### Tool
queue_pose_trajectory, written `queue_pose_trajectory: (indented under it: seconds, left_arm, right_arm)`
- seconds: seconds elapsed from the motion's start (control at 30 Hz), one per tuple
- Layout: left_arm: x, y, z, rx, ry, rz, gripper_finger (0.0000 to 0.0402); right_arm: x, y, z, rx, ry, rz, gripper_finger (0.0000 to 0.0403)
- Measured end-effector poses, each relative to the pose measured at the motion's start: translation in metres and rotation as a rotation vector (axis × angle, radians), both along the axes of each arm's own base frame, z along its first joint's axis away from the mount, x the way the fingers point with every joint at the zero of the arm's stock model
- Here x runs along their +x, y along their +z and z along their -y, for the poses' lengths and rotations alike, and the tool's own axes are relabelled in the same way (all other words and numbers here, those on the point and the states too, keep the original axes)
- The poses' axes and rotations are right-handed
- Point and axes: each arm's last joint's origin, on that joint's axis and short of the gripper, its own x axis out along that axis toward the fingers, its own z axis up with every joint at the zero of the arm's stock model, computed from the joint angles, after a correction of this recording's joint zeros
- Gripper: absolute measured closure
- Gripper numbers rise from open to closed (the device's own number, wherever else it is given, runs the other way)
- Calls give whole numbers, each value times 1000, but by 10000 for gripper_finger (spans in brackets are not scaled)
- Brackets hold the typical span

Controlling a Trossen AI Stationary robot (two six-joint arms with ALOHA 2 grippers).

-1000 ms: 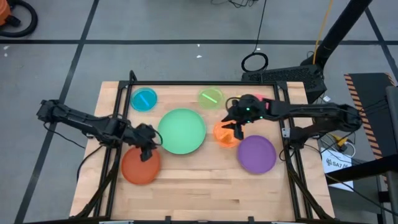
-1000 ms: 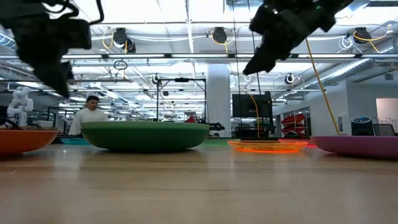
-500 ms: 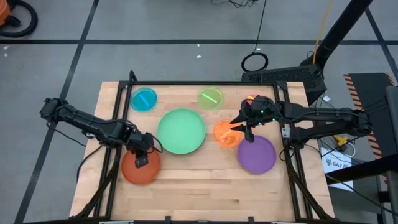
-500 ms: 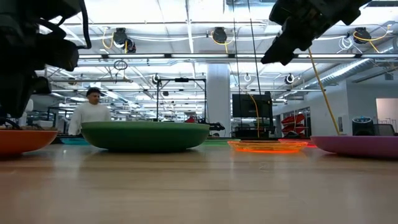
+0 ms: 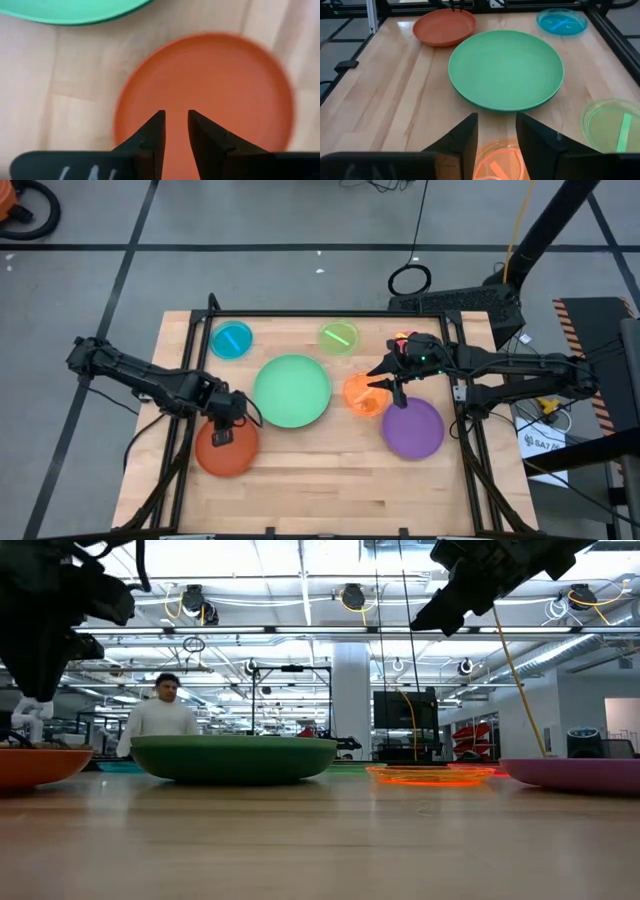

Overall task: Stack plastic plates
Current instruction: Stack the orange plate on top of the light green plate

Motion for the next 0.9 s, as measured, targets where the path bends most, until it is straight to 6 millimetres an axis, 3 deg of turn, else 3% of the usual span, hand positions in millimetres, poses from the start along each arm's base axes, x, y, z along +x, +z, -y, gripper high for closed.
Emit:
queue_pose_trajectory:
  seconds: [0.3, 0.67, 0.9]
  left_arm:
    - [2, -10, -4, 182, -89, -89, 313]
    - [7, -17, -3, 204, -120, -130, 312]
    - [7, -17, -5, 217, -87, -129, 238]
  right_arm:
    - [0, 0, 0, 0, 0, 0, 277]
    - [0, 0, 0, -13, 8, 1, 277]
    - [0, 0, 0, -14, 8, 1, 277]
